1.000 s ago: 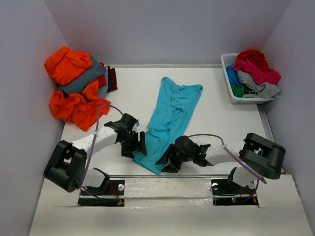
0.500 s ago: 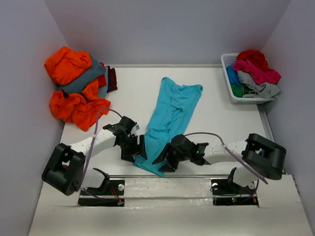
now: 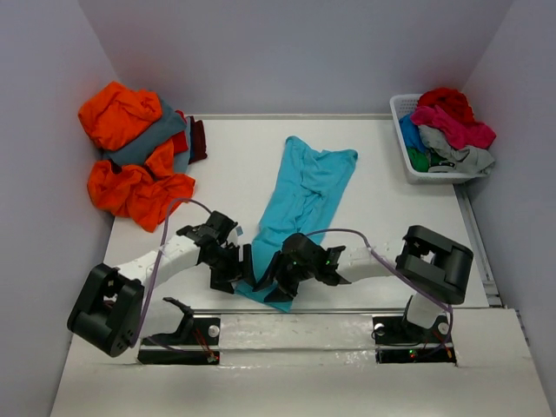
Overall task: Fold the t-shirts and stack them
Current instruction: Rotate the rectangle-folded T-shirt at the center of the board.
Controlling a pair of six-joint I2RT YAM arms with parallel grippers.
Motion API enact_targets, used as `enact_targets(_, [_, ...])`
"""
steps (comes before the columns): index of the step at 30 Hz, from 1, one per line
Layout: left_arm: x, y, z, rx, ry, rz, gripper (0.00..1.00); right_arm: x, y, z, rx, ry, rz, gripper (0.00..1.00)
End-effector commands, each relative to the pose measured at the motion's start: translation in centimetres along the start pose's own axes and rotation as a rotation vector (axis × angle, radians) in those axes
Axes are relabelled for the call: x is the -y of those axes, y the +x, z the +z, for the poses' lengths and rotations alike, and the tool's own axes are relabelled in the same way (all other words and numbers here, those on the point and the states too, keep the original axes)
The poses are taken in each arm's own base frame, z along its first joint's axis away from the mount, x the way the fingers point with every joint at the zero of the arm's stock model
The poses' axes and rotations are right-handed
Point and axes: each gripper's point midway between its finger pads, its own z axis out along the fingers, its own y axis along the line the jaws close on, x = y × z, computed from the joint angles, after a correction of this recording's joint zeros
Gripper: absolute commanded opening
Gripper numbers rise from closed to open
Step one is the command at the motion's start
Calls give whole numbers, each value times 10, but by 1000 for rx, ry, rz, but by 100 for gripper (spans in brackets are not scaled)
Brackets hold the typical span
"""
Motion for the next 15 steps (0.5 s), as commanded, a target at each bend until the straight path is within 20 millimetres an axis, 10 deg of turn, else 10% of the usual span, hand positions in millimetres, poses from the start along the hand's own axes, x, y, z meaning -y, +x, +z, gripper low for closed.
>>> enact_targets(1, [4, 15, -11, -45, 19, -8, 82, -4, 1, -15, 26, 13, 30, 55])
enact_targets(7, [9, 5, -28, 3, -9, 20, 82, 32, 5, -32, 22, 80, 80, 55])
enact_targets(15, [7, 0, -24, 9, -20, 38, 82, 24, -2, -48, 68, 215, -89, 55])
